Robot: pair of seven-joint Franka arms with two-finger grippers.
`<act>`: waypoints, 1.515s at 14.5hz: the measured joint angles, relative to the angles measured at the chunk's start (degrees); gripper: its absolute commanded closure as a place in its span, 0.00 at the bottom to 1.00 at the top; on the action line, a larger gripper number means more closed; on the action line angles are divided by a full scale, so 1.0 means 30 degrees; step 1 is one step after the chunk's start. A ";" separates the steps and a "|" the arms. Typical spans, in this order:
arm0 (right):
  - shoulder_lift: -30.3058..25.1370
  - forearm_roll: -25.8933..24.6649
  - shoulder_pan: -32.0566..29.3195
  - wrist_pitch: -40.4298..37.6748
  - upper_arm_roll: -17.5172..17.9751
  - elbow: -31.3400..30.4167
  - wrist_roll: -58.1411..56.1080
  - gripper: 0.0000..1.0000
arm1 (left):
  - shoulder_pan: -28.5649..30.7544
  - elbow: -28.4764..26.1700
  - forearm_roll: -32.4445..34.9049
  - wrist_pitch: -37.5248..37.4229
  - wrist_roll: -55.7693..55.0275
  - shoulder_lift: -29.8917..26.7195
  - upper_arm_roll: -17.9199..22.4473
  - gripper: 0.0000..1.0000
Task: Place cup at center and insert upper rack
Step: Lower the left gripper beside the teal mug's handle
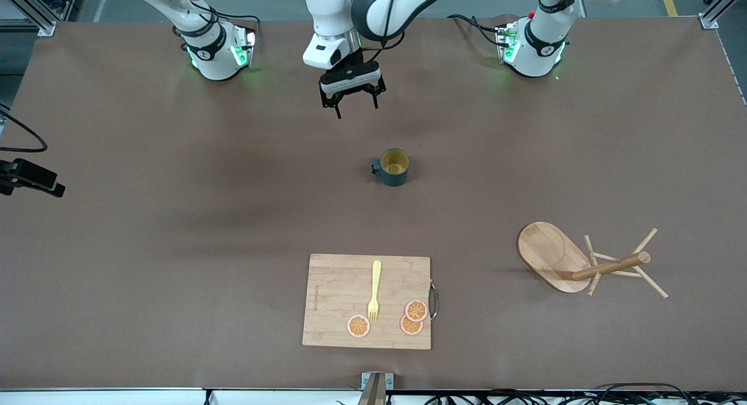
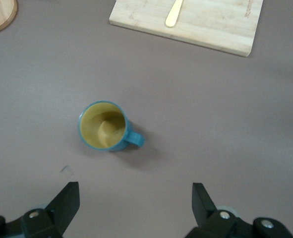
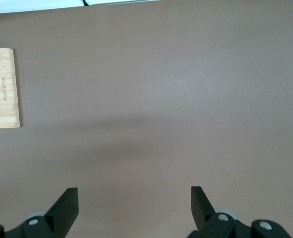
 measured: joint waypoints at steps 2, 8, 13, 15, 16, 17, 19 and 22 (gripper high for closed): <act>-0.0347 -0.0024 0.0058 0.0037 -0.0002 -0.0412 -0.0003 0.00 | -0.0652 -0.0377 0.1392 0.0198 -0.1564 0.0467 0.0000 0.00; -0.2181 -0.0034 0.0116 0.0729 0.0007 -0.3113 -0.0034 0.00 | -0.2098 -0.2583 0.8253 0.0186 -0.7927 0.1802 0.0027 0.00; -0.3345 -0.0155 0.0453 0.1676 0.0060 -0.4841 -0.0080 0.00 | -0.2357 -0.3744 1.2121 -0.0350 -0.9632 0.3271 0.0110 0.02; -0.3949 -0.0217 0.0541 0.2317 0.0079 -0.5708 -0.0080 0.00 | -0.2375 -0.3817 1.4043 -0.1169 -1.0888 0.4130 0.0136 0.05; -0.4222 -0.0229 0.0546 0.2702 0.0082 -0.6180 -0.0080 0.00 | -0.2411 -0.3832 1.4857 -0.1507 -1.1519 0.4603 0.0138 0.05; -0.4437 -0.0244 0.0546 0.3007 0.0080 -0.6574 -0.0080 0.00 | -0.2484 -0.3837 1.5466 -0.1744 -1.1924 0.5057 0.0142 0.07; -0.4591 -0.0261 0.0546 0.3153 0.0075 -0.6898 -0.0078 0.00 | -0.2725 -0.3835 1.6065 -0.1965 -1.2257 0.5661 0.0186 0.09; -0.4605 -0.0262 0.0741 0.3024 0.0092 -0.6905 -0.0075 0.00 | -0.3696 -0.3834 1.6526 -0.2147 -1.2275 0.5935 0.1120 0.12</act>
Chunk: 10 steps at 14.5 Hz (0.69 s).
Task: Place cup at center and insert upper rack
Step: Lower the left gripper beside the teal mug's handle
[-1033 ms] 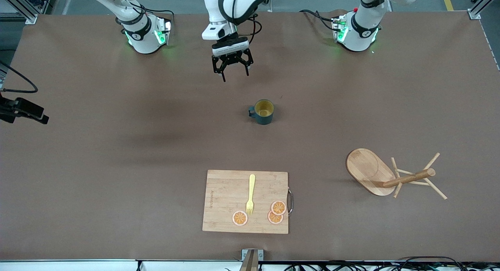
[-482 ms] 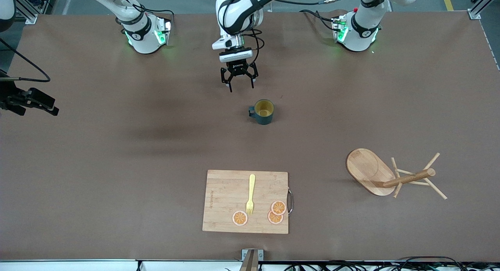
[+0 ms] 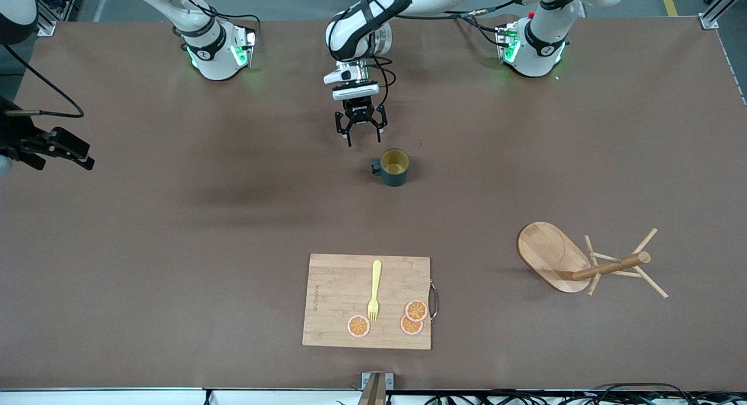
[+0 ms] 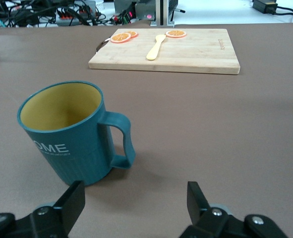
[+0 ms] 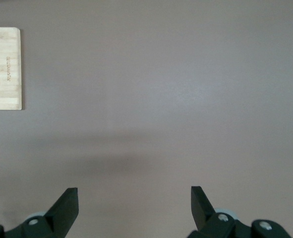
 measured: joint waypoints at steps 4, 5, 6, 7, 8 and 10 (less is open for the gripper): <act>-0.0111 -0.0008 0.0103 -0.0288 -0.0011 0.0048 0.0002 0.00 | -0.1661 -0.0001 0.0905 -0.0012 -0.0605 0.0372 0.1917 0.15; -0.0136 -0.0009 0.0118 -0.0334 -0.0010 0.0062 0.0002 0.00 | -0.1709 0.0000 0.1266 -0.0025 -0.0720 0.0501 0.1971 0.16; -0.0149 -0.0009 0.0119 -0.0366 -0.0016 0.0080 0.0002 0.00 | -0.1709 0.0000 0.1651 -0.0029 -0.0821 0.0610 0.2007 0.16; -0.0151 -0.0010 0.0118 -0.0376 -0.0031 0.0097 0.0002 0.00 | -0.1709 0.0001 0.1995 -0.0030 -0.0979 0.0695 0.2073 0.17; -0.0152 -0.0010 0.0118 -0.0383 -0.0047 0.0106 0.0002 0.00 | -0.1707 0.0001 0.2305 -0.0030 -0.1128 0.0782 0.2151 0.18; -0.0152 -0.0010 0.0117 -0.0404 -0.0068 0.0109 0.0002 0.00 | -0.1707 0.0001 0.2792 -0.0030 -0.1247 0.0965 0.2280 0.20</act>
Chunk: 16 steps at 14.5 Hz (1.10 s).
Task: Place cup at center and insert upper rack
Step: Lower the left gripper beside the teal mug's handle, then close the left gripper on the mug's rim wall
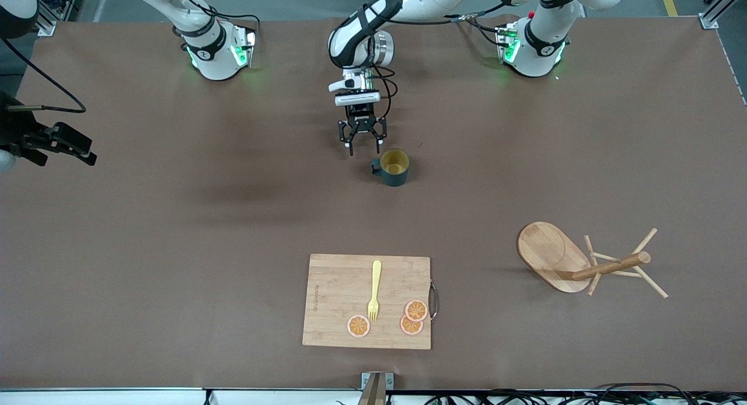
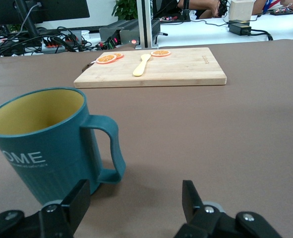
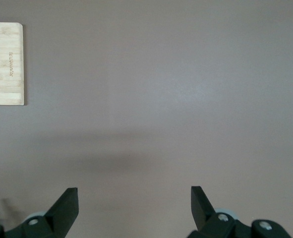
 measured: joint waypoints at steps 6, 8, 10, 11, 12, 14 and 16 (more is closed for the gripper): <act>0.0000 -0.0009 0.0011 -0.0036 0.0002 0.0001 -0.0003 0.00 | 0.0001 0.0001 0.1068 -0.0001 -0.0043 0.0303 0.0464 0.22; 0.0000 -0.0021 0.0014 -0.0036 0.0002 0.0001 -0.0004 0.00 | -0.0001 0.0001 0.1135 -0.0002 -0.0048 0.0321 0.0548 0.23; 0.0000 -0.0040 0.0012 -0.0037 -0.0005 0.0001 -0.0004 0.00 | 0.0001 0.0036 0.1228 -0.0004 -0.0063 0.0323 0.0663 0.23; 0.0000 -0.0044 0.0012 -0.0037 -0.0009 0.0001 -0.0004 0.00 | 0.0000 0.0057 0.1249 -0.0004 -0.0065 0.0325 0.0706 0.24; 0.0000 -0.0045 0.0012 -0.0037 -0.0011 0.0001 -0.0003 0.00 | 0.0000 0.0088 0.1263 -0.0004 -0.0070 0.0328 0.0755 0.24; 0.0000 -0.0048 0.0012 -0.0037 -0.0011 0.0001 -0.0003 0.00 | 0.0003 0.0193 0.1478 -0.0003 -0.0098 0.0345 0.0874 0.24; 0.0000 -0.0048 0.0012 -0.0037 -0.0011 0.0000 -0.0003 0.00 | 0.0009 0.0310 0.1658 -0.0003 -0.0123 0.0393 0.0960 0.24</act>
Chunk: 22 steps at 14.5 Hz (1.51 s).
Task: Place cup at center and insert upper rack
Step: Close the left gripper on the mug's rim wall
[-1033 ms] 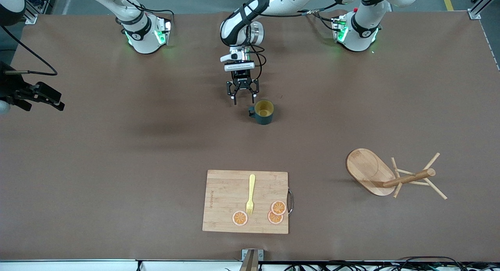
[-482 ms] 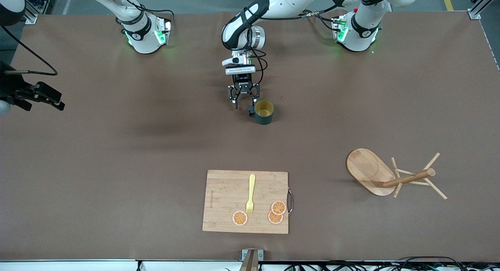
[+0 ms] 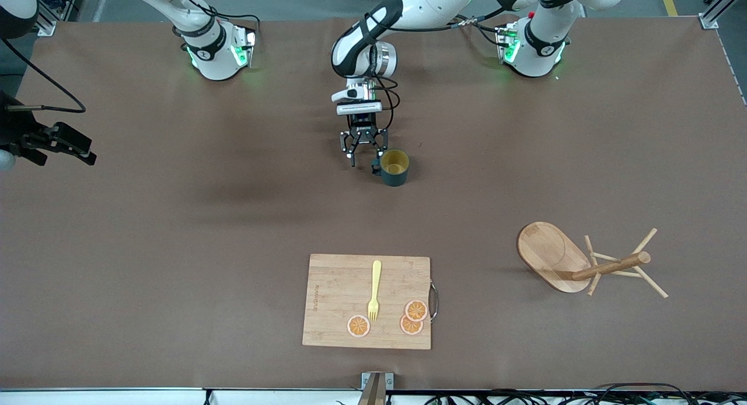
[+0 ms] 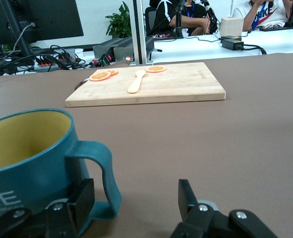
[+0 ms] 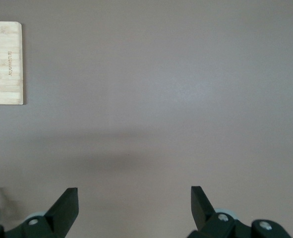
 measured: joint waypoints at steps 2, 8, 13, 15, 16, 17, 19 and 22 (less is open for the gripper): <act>0.0000 0.0000 0.0000 0.0000 0.0000 0.0000 0.0000 0.00 | 0.0001 0.0194 0.0033 0.0006 -0.0005 0.0148 0.0073 0.24; 0.0000 -0.0001 0.0001 0.0000 0.0000 0.0000 0.0000 0.00 | 0.0015 0.0613 0.0180 0.0006 -0.0047 0.0476 0.0191 0.32; 0.0000 -0.0001 0.0000 -0.0002 0.0000 0.0000 0.0000 0.00 | 0.0032 0.0713 0.0182 0.0021 -0.0862 0.0684 0.0386 0.50; 0.0000 -0.0002 0.0000 -0.0003 -0.0001 0.0000 0.0000 0.00 | 0.0032 0.0713 0.0182 0.0020 -0.1183 0.0736 0.0388 0.59; 0.0000 -0.0002 0.0000 -0.0003 -0.0001 0.0000 0.0000 0.00 | 0.0033 0.0714 0.0182 0.0020 -0.1212 0.0755 0.0393 0.63; 0.0000 -0.0002 0.0000 -0.0005 -0.0001 0.0000 0.0000 0.00 | 0.0033 0.0715 0.0182 0.0020 -0.1237 0.0764 0.0399 0.68; 0.0000 -0.0002 0.0000 -0.0013 -0.0001 0.0000 0.0000 0.00 | 0.0033 0.0717 0.0183 0.0020 -0.1255 0.0768 0.0402 0.78; 0.0000 -0.0002 0.0000 -0.0017 -0.0001 0.0000 0.0000 0.00 | 0.0033 0.0769 0.0183 0.0020 -0.1453 0.0771 0.0405 0.99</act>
